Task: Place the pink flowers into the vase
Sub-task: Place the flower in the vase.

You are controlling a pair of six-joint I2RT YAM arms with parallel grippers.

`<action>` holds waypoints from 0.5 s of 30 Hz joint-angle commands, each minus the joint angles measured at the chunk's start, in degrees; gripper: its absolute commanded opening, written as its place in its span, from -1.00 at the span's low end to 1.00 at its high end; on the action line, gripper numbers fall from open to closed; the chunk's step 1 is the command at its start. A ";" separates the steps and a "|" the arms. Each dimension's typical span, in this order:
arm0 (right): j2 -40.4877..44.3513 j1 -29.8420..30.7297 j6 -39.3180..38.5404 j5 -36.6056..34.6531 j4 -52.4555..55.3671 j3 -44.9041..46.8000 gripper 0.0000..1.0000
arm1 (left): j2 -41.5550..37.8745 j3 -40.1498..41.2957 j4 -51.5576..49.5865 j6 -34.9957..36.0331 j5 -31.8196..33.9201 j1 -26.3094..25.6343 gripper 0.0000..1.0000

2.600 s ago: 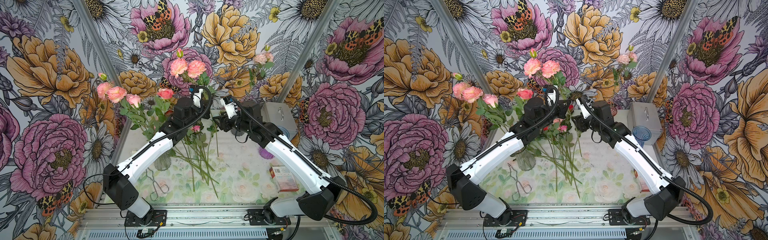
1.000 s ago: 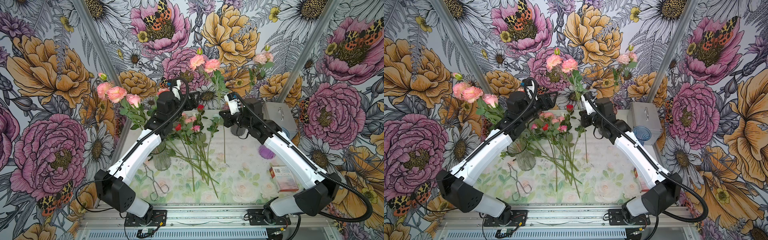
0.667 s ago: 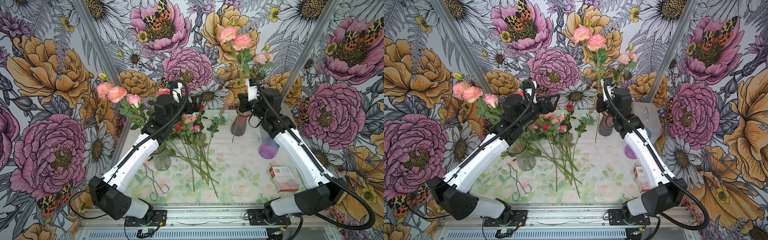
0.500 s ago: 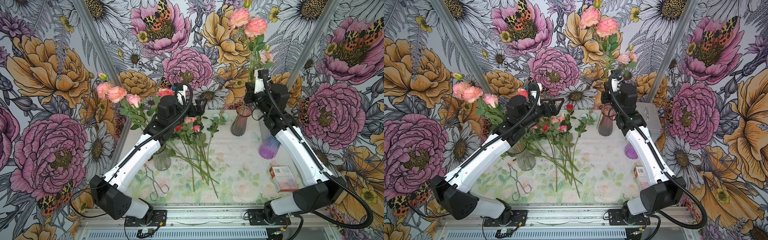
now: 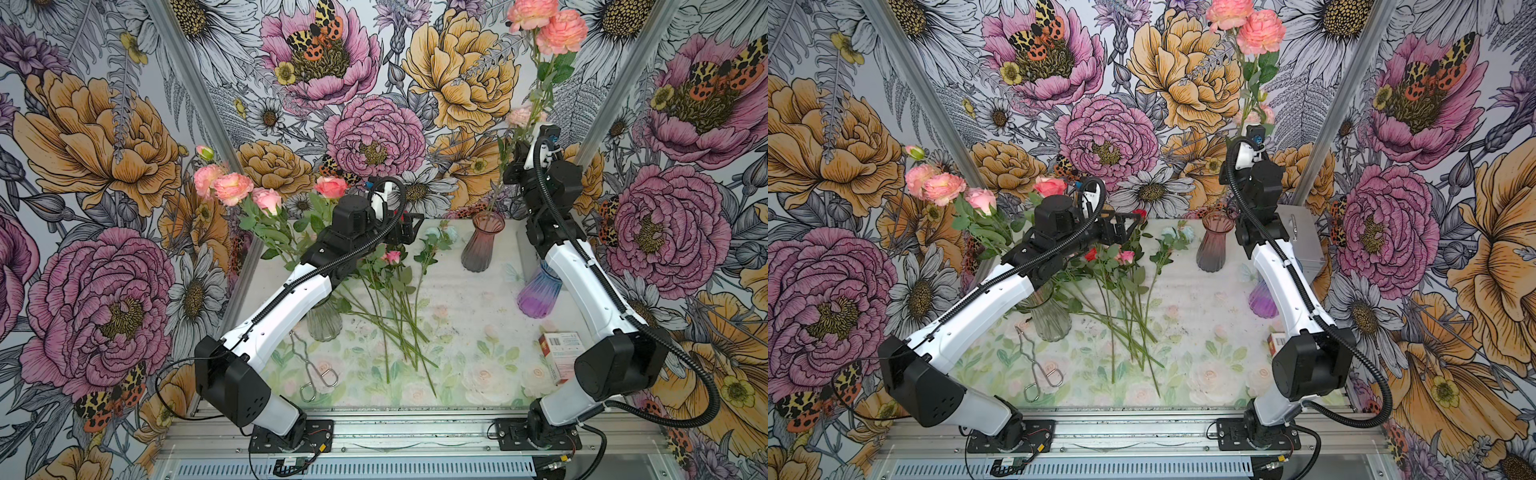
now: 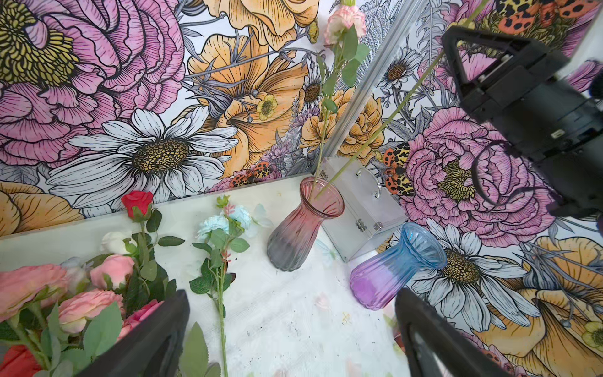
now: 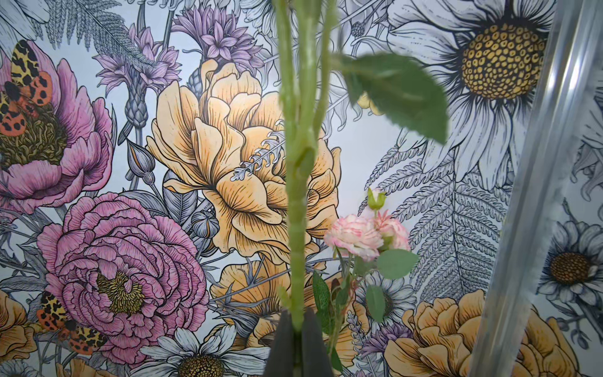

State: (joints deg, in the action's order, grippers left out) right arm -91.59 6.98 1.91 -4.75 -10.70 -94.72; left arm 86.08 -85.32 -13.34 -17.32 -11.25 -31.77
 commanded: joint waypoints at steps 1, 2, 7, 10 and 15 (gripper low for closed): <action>-1.04 -1.47 1.53 -1.12 -4.34 -2.61 -1.00 | 1.16 0.39 -0.19 1.50 -0.95 -0.40 0.97; -1.07 -1.78 1.61 -0.80 -4.16 -2.68 -1.00 | 1.43 0.26 -0.19 1.50 -1.01 -0.40 0.97; -1.44 -2.75 0.55 -0.85 -1.98 -2.23 -1.00 | 2.49 -0.22 -0.19 1.34 -1.59 -0.55 0.97; -1.28 -3.15 0.92 -0.95 -2.39 1.24 -1.00 | 2.63 -0.62 -0.19 1.33 -1.67 -0.84 0.97; -1.47 -3.12 1.69 0.32 -4.22 7.41 -1.00 | 2.03 -1.30 -1.51 2.12 -2.01 -1.01 0.97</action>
State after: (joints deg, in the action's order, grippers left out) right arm -92.09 3.92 2.52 -4.89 -13.58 -89.91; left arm 88.99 -85.34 -13.78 -16.80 -11.60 -32.42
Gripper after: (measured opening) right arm 0.057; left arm 0.983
